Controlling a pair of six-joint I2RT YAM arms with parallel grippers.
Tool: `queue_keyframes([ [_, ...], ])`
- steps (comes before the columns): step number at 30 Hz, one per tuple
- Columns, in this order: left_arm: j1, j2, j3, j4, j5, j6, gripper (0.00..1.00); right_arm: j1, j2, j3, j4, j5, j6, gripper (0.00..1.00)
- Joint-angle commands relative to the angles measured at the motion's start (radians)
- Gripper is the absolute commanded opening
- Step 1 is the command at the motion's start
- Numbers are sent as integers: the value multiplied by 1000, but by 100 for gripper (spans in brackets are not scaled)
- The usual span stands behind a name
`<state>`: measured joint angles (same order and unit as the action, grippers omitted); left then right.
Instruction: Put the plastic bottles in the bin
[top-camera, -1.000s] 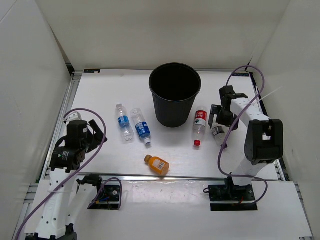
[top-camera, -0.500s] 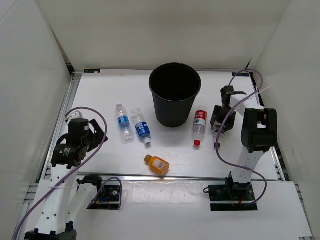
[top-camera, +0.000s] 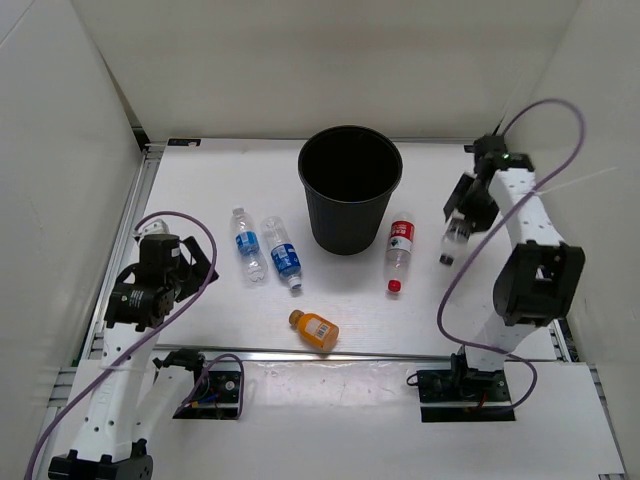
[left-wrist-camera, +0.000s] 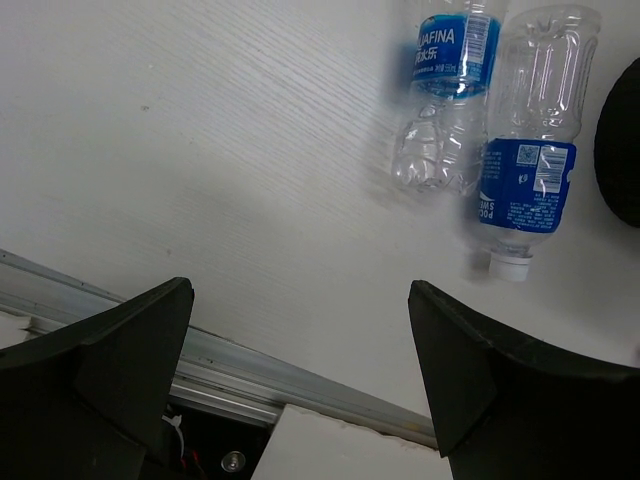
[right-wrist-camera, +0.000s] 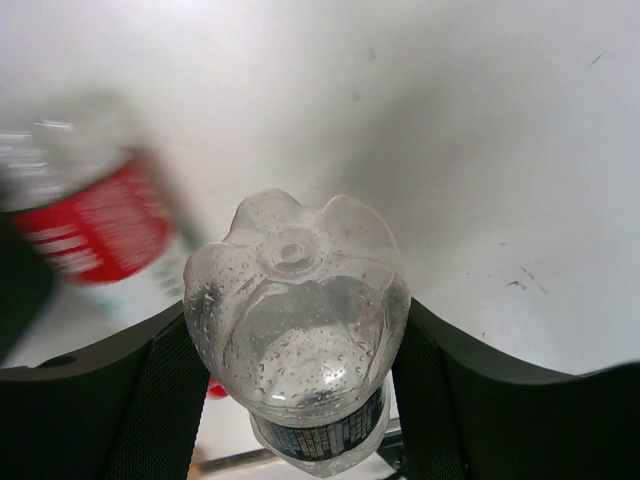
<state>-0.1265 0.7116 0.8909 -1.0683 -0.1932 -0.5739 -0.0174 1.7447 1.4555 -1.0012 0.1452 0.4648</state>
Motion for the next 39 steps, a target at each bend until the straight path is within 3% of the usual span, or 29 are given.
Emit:
queue_keyframes([
  [1,-1,-12,3,36,3,-7,100,-9,-167,274,-95,-2,26,34],
  [7,8,-12,3,57,-15,-17,100,0,-146,698,-94,-272,115,34],
  [12,8,-3,14,57,-35,-17,100,63,-146,677,164,-455,242,33],
  [15,8,6,25,57,-46,-5,100,161,-62,693,263,-478,262,33],
  [20,8,26,46,57,-78,28,100,310,137,920,276,-421,223,34],
  [25,8,61,89,67,-97,51,100,358,185,890,331,-357,187,41],
  [28,8,89,112,67,-106,51,100,369,196,839,331,-346,158,60],
  [32,8,132,125,86,-117,22,100,389,177,816,308,-322,129,100],
  [39,8,238,125,178,-98,-46,100,389,40,839,237,-142,94,100],
])
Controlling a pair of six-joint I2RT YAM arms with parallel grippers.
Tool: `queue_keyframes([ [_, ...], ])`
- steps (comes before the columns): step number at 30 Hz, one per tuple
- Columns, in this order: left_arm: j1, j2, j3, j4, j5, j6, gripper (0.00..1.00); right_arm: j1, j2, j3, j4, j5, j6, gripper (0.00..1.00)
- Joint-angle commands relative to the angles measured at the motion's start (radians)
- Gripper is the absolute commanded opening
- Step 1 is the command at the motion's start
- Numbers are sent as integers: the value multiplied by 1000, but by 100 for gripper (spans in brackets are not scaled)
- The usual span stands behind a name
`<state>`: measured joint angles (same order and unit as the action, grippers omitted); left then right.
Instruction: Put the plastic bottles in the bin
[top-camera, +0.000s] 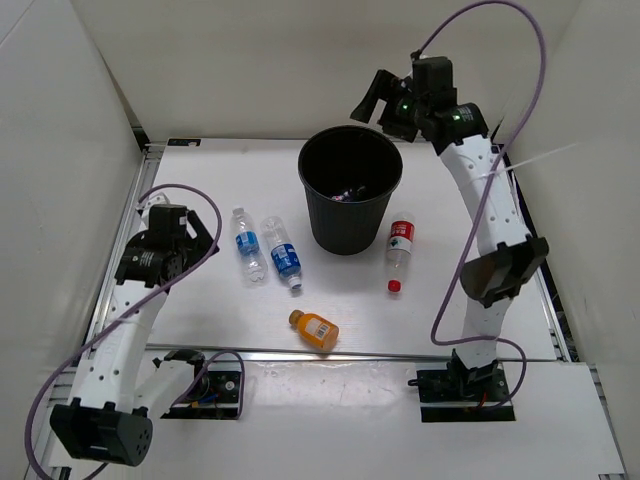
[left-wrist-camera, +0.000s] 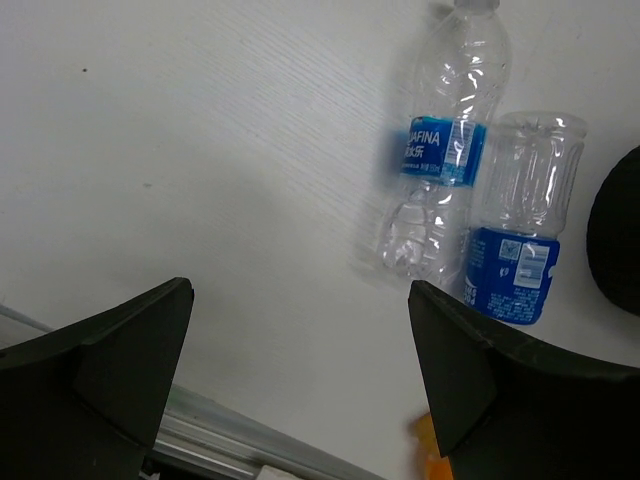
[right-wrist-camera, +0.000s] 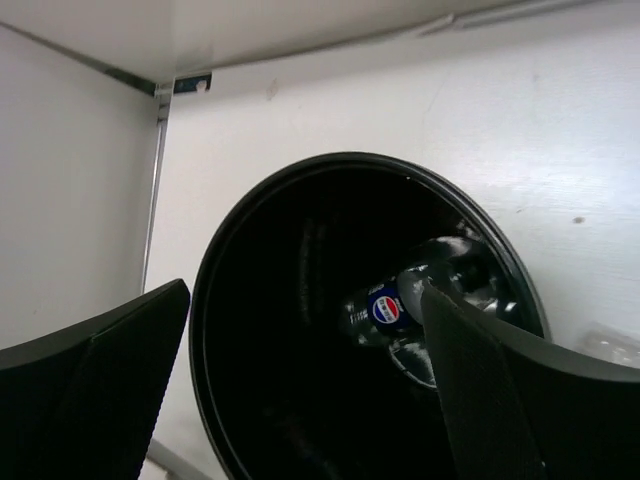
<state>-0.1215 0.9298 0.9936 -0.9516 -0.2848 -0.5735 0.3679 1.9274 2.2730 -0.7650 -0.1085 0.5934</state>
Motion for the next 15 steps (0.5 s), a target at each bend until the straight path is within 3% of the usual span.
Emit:
queue_keyframes([
  [1,29,52,22,97,13,-46,100,3,-198,5,-8,127,-61,100],
  [7,75,199,-26,278,324,-5,100,3,-407,-165,-8,159,-104,100],
  [15,45,432,8,384,418,78,100,-15,-482,-276,-28,79,-104,100],
])
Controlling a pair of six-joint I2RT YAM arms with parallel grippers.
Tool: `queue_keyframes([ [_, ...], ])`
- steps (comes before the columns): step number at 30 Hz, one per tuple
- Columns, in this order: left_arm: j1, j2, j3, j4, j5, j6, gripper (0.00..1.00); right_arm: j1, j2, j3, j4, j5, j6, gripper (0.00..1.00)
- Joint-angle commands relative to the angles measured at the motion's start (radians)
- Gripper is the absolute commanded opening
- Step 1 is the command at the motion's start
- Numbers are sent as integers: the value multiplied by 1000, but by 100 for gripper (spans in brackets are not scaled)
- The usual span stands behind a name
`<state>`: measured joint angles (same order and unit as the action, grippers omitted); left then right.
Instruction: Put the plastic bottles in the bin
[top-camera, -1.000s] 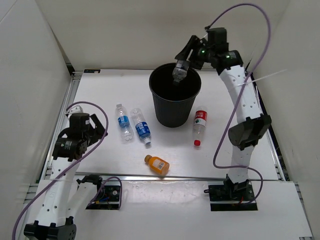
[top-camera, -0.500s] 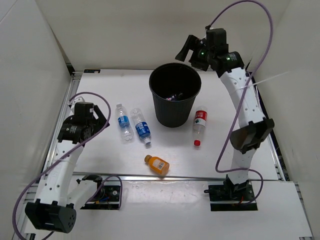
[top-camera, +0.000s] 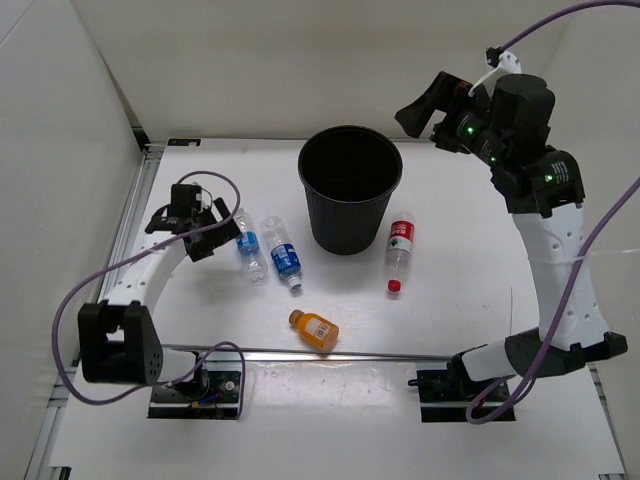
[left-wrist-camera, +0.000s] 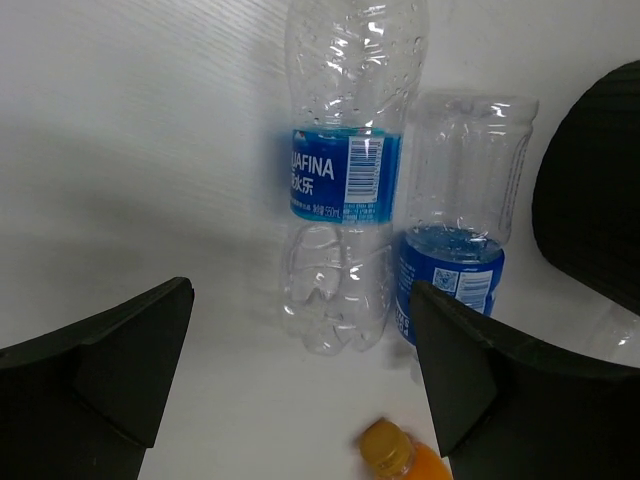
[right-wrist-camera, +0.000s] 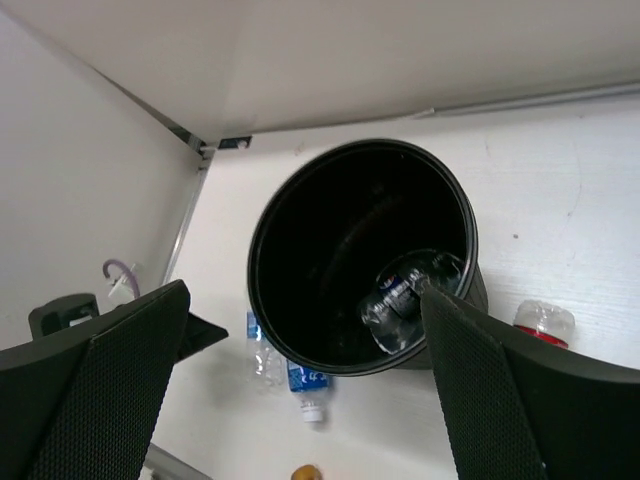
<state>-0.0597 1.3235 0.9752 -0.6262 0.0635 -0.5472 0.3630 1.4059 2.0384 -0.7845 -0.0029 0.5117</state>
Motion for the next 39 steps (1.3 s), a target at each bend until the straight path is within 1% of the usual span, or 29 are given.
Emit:
queue_keyframes([
  [1,-17,57,39,71,70,52,100,-19,39,-41,-19,-37,-22,100],
  [4,-17,135,72,80,59,52,100,-32,39,-41,-30,-66,-22,100],
  [9,-46,273,140,80,38,73,100,-64,39,-61,-48,-66,-32,100],
  [13,-66,364,198,80,38,73,100,-64,30,-92,-48,-66,-21,100],
  [20,-66,499,261,80,47,43,100,-64,41,-81,-68,11,-32,100],
  [24,-66,528,261,80,59,43,78,-64,41,-92,-68,49,-41,100],
  [25,-66,528,261,80,59,43,68,-64,41,-101,-68,49,-41,100],
  [28,-66,505,252,80,38,43,50,-64,41,-101,-68,60,-41,100],
  [29,-55,479,252,80,20,43,41,-64,41,-101,-68,60,-41,100],
  [30,-55,459,252,80,9,33,39,-64,41,-92,-68,60,-41,100],
  [31,-42,436,264,80,-10,18,39,-64,41,-92,-68,60,-41,100],
  [32,-22,377,275,80,-25,9,36,-64,51,-81,-68,60,-41,100],
  [33,-22,347,322,66,-34,9,36,-64,51,-81,-68,60,-32,100],
  [35,-8,277,406,57,-47,-16,32,-64,51,-81,-68,60,-19,100],
  [36,-8,263,509,48,-47,-32,31,-64,51,-81,-68,60,-19,100],
  [38,-8,253,629,48,-33,-74,30,-64,51,-81,-78,60,0,100],
  [39,-24,272,767,48,-33,-74,30,-64,51,-81,-87,51,1,100],
])
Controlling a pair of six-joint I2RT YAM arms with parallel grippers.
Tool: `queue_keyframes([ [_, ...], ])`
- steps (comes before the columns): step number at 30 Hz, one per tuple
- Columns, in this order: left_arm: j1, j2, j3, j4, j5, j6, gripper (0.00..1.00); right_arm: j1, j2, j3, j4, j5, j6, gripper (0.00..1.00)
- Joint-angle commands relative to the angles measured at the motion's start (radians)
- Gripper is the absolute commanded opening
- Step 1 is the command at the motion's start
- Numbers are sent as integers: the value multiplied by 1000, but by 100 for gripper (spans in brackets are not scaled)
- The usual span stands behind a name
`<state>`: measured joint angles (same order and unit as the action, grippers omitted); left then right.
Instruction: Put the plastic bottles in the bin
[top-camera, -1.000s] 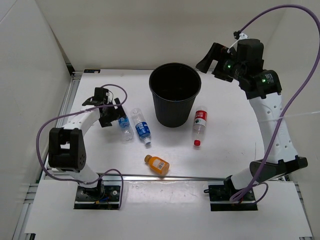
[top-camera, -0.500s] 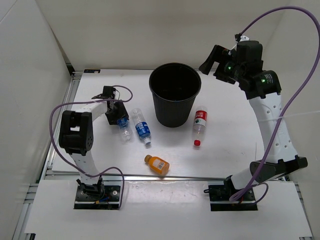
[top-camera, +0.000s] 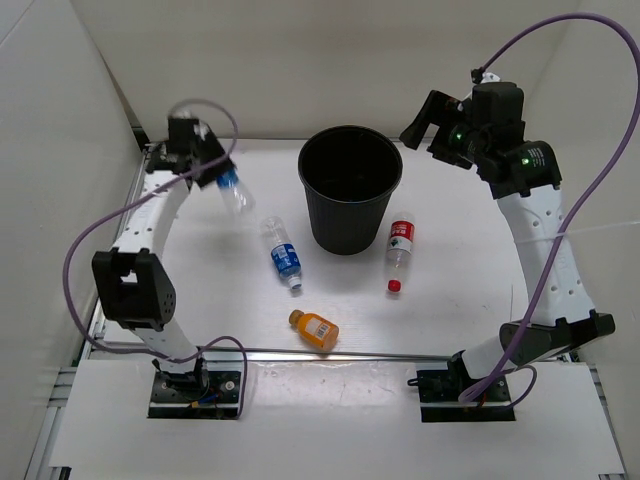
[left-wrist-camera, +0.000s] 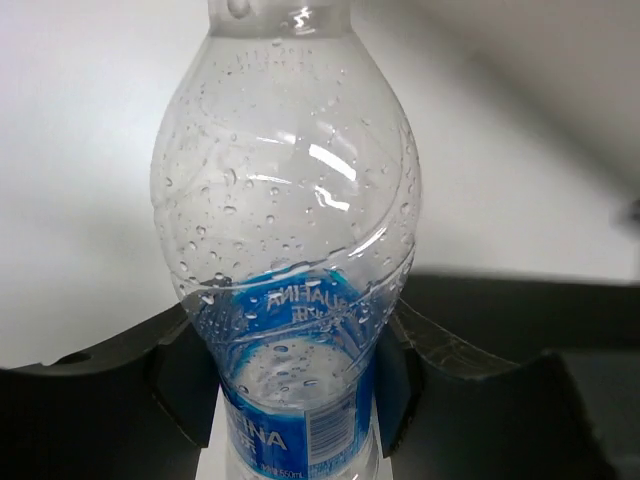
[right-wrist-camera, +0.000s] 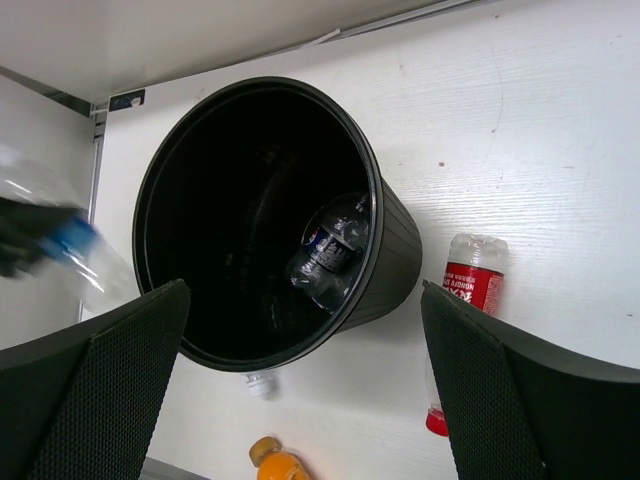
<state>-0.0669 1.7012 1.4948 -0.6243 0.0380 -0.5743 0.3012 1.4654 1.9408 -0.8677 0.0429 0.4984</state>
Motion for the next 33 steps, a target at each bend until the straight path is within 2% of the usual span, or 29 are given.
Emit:
queue_keyframes([
  [1,-28,-91,318,46,11,-47,30,-2,-8,4,-4,5,14,100],
  [7,-143,78,759,46,86,-81,31,-14,-74,-57,-13,67,32,100],
  [11,-220,215,922,46,160,-90,34,-109,-129,-130,-50,63,95,100],
  [17,-367,359,1036,69,137,-27,44,-166,-230,-242,-50,31,109,100],
  [24,-474,388,978,78,73,56,48,-234,-312,-387,-59,8,129,100],
  [26,-502,379,957,78,60,68,72,-255,-324,-462,-59,-14,156,100],
  [27,-511,367,940,78,60,86,90,-255,-335,-485,-59,-14,157,100],
  [28,-511,354,931,78,45,117,100,-264,-335,-506,-69,-14,172,100],
  [31,-525,284,874,78,8,168,100,-274,-344,-589,-70,-58,190,100],
  [33,-525,172,810,78,-74,191,100,-295,-304,-634,-70,-95,190,100],
])
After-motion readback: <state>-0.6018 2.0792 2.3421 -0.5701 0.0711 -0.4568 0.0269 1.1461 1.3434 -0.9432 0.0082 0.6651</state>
